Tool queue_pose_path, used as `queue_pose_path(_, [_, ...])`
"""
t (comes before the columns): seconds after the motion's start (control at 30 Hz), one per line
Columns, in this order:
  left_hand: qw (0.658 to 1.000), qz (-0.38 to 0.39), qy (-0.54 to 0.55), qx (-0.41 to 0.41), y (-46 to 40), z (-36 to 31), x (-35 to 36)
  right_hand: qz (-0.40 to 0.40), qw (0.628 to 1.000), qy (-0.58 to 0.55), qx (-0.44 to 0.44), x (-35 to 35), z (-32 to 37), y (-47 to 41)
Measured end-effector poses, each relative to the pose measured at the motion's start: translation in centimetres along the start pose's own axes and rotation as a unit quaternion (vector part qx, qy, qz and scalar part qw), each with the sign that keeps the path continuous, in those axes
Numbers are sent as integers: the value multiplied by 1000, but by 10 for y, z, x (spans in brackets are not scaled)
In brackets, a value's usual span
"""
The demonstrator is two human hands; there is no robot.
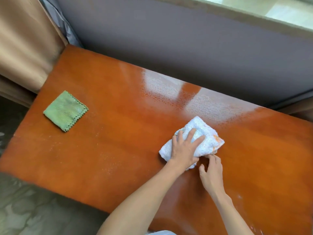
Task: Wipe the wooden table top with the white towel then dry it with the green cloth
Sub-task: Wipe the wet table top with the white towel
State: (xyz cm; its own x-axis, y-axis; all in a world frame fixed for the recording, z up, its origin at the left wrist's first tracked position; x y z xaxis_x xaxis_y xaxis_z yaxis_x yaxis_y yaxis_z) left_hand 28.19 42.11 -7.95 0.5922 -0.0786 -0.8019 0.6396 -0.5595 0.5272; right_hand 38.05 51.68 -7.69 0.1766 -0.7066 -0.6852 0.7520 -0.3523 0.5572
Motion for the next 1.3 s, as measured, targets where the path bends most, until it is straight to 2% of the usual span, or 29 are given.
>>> queue_pose_path(0.1, [999,-26,11,-18,-2,15,-5,6,1000,13,-27,1,6,-3])
queue_pose_path(0.2, [991,-54,73,-100,-4,43,-14,19,997,19,-66,0,17,-10])
queue_pose_path(0.33, [963,-104,135,-211,9,108,-37,16,998,15,-66,-5,29,-13])
queue_pose_path(0.43, [947,-118,170,-247,34,159,-41,8,997,1,-71,0,42,-9])
queue_pose_path(0.6, [954,-112,135,-242,88,209,-28,32,996,-3,-83,31,81,-5])
queue_pose_path(0.7, [937,-137,174,-270,115,221,-17,45,995,-17,-87,51,109,-1])
queue_pose_path(0.73, [937,-123,184,-271,120,226,-16,50,995,-19,-87,59,118,-1])
queue_pose_path(0.83, [964,-17,207,-166,121,256,-22,112,988,-64,-88,84,154,3])
queue_pose_path(0.87, [957,-5,260,-125,124,278,-33,151,980,-92,-86,96,170,5])
queue_pose_path(0.9, [940,-24,324,-106,129,307,-46,187,972,-121,-81,108,186,6])
queue_pose_path(0.93, [922,-79,360,-120,135,345,-61,210,964,-145,-75,119,202,8])
queue_pose_path(1.0, [896,-178,326,-244,150,424,-87,220,958,-172,-71,136,224,9])
queue_pose_path(1.03, [883,-187,296,-313,154,459,-97,202,962,-169,-67,143,230,9])
queue_pose_path(1.07, [874,-166,271,-366,154,486,-104,178,969,-158,-61,147,235,8])
queue_pose_path(1.13, [881,-79,212,-416,143,515,-113,142,979,-139,-52,148,238,8])
queue_pose_path(1.2, [893,-16,153,-423,132,530,-117,135,982,-130,-33,149,241,5])
queue_pose_path(1.3, [906,4,144,-399,123,536,-115,138,984,-113,-2,150,243,2])
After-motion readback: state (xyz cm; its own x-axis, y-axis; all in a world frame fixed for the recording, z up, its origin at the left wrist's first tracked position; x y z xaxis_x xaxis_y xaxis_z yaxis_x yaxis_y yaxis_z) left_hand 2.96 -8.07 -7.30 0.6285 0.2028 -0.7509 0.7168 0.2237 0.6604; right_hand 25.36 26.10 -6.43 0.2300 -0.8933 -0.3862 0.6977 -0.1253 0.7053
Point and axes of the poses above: each hand's wrist, its own y-axis away from the middle knuckle, its own x-axis out of the palm, z = x × y, the point moved 5 cm from there along -y, towards the middle knuckle, and after that the axes turned 11 degrees about z, right-handed, at the moved point
